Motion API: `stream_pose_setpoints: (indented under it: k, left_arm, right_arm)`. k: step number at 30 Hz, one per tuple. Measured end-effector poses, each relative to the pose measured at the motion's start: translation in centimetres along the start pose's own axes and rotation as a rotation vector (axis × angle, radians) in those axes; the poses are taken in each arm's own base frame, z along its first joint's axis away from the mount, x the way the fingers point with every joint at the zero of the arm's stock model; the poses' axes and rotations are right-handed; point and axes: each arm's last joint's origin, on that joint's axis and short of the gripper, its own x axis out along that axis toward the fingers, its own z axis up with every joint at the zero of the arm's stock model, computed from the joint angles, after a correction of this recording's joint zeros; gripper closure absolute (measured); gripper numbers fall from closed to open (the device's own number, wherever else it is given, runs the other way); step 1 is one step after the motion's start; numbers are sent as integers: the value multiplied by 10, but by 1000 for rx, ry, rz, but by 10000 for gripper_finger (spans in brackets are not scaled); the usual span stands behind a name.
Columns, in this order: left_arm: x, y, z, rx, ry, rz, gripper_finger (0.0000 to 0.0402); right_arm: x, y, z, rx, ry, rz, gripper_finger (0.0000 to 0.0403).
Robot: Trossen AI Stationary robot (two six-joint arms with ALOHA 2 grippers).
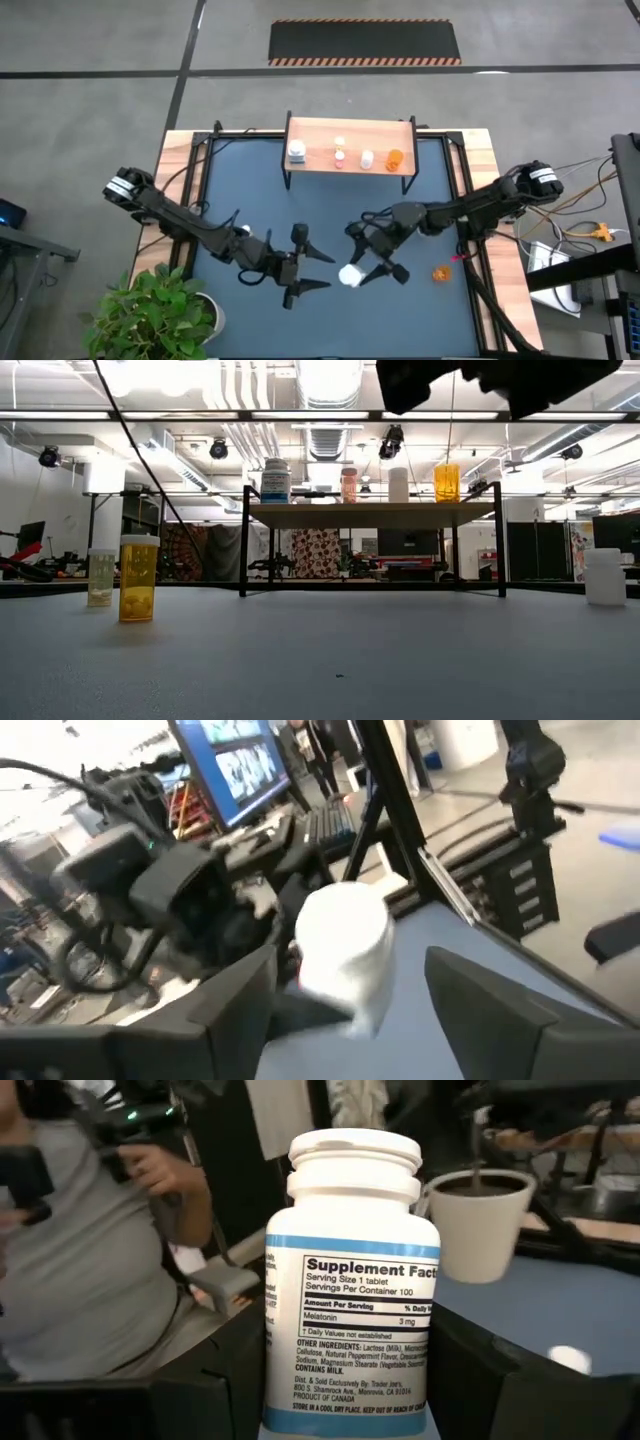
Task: Pick and place medicine bottles onto shelf by color
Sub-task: Put the white pill bottle on the shelf
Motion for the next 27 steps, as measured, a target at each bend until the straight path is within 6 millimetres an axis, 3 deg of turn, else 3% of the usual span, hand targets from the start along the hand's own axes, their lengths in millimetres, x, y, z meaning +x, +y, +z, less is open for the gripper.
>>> stream_pose_setpoints:
  k: [11,20,27]
  left_arm:
    - [23,16,-8,-17,-46,20,158]
    - [37,12,-27,-43,-39,-58,158]
    - [38,13,-28,-51,-48,-55,160]
  right_arm:
    - [-11,-10,-8,41,11,-26,206]
    - [-11,-10,-9,48,16,-27,206]
    - [-11,-10,-9,57,15,-27,206]
